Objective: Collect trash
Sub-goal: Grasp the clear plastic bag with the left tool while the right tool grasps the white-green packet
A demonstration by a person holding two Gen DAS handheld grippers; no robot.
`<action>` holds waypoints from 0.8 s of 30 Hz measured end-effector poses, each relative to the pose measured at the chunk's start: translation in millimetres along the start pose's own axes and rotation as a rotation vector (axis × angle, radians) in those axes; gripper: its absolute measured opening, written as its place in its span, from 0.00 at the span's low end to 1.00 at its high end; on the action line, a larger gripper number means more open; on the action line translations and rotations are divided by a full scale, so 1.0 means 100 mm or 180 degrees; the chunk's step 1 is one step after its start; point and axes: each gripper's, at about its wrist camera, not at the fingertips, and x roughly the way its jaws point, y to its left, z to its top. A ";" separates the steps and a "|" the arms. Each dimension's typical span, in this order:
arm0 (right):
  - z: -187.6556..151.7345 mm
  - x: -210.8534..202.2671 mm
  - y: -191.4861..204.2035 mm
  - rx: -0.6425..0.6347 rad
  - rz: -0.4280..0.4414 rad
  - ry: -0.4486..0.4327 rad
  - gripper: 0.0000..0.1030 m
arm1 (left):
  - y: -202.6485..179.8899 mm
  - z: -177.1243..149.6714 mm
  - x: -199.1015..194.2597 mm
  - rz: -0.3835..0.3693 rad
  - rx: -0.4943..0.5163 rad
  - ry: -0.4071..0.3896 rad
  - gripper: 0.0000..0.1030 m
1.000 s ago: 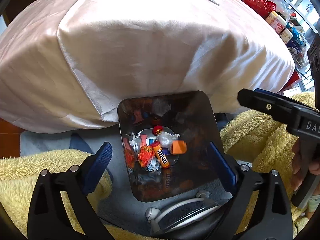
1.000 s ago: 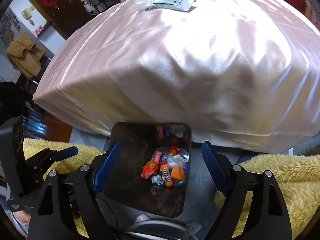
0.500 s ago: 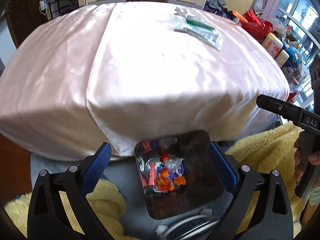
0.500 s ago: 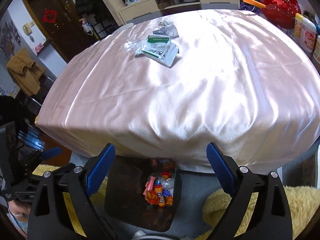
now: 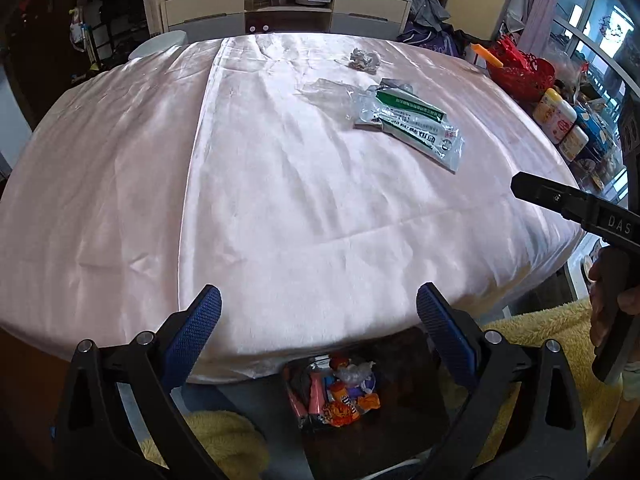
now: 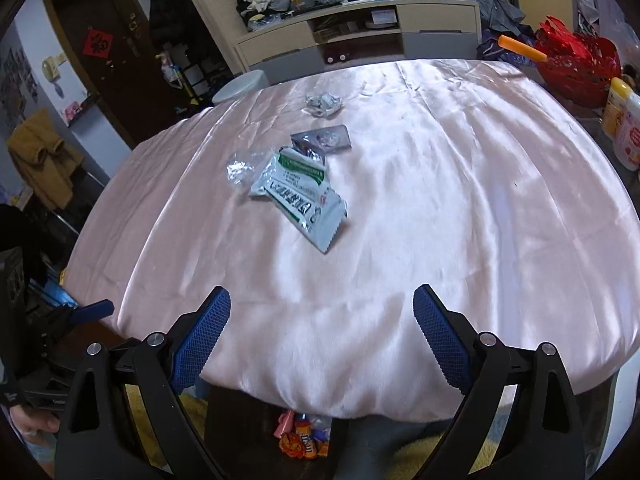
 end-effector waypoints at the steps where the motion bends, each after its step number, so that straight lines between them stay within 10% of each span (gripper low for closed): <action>1: 0.06 0.04 0.02 -0.0034 -0.0007 0.0003 0.90 | 0.00 0.06 0.03 -0.0002 0.0010 0.0006 0.90; 8: 0.40 0.42 0.05 -0.0220 -0.0087 0.0020 0.89 | 0.03 0.48 0.21 0.0043 -0.0001 -0.0005 0.90; 24: 0.61 0.93 -0.04 -0.0269 0.0164 0.0233 0.53 | 0.03 1.38 0.60 -0.0015 0.0037 -0.0096 0.90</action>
